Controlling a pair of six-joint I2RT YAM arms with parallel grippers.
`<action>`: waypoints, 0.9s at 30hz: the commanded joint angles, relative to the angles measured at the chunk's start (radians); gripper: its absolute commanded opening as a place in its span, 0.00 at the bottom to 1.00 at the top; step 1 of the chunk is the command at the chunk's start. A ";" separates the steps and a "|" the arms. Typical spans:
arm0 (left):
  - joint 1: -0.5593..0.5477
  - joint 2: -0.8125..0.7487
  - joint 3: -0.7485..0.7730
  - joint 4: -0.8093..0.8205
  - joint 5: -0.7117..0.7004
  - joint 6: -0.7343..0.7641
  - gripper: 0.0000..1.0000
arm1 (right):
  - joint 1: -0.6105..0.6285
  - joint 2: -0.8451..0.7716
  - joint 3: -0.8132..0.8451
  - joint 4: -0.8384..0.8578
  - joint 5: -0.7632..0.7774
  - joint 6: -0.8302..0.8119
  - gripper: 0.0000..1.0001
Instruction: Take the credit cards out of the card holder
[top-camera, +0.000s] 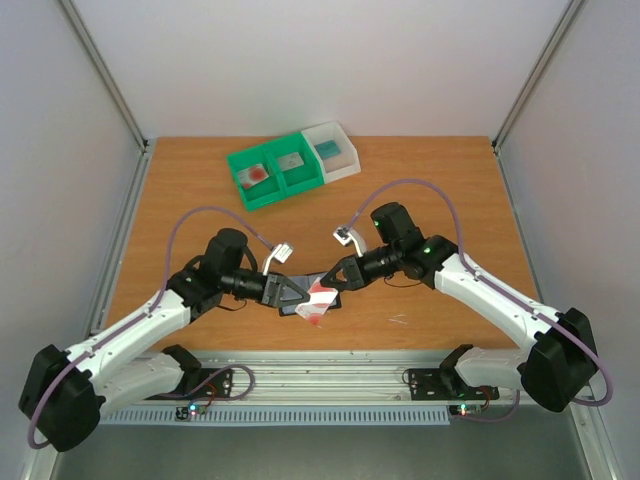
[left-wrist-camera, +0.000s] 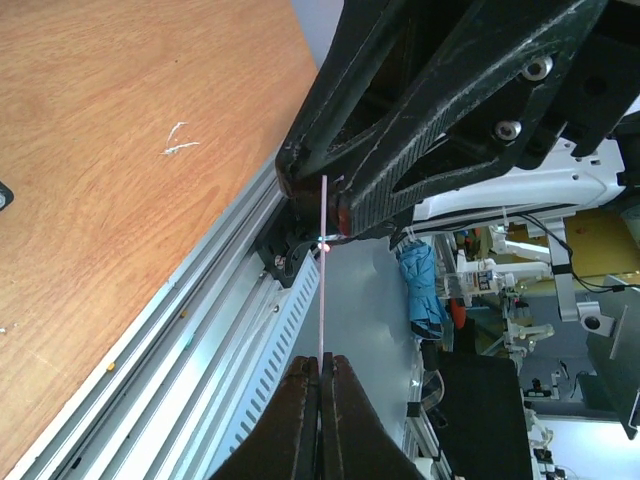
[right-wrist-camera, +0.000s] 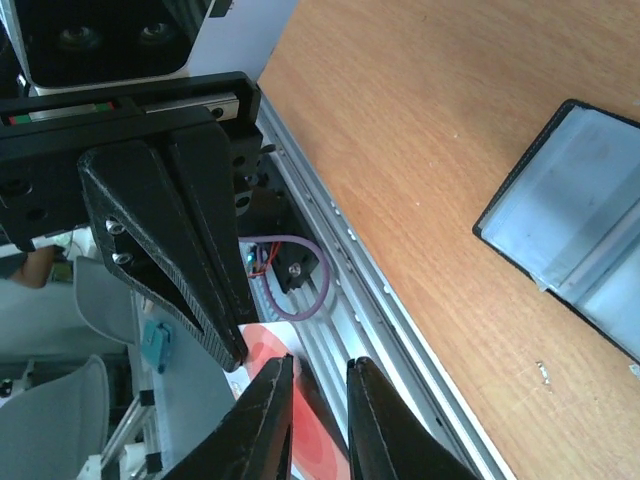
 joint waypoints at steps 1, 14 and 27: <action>-0.005 -0.022 -0.001 0.060 0.014 -0.001 0.00 | 0.000 0.005 0.013 0.027 -0.060 -0.001 0.16; -0.004 -0.078 0.066 -0.080 -0.184 -0.013 0.40 | 0.000 -0.028 -0.016 0.116 -0.083 0.088 0.01; -0.005 -0.261 0.021 -0.051 -0.469 -0.223 0.88 | -0.024 -0.067 -0.098 0.445 0.047 0.438 0.01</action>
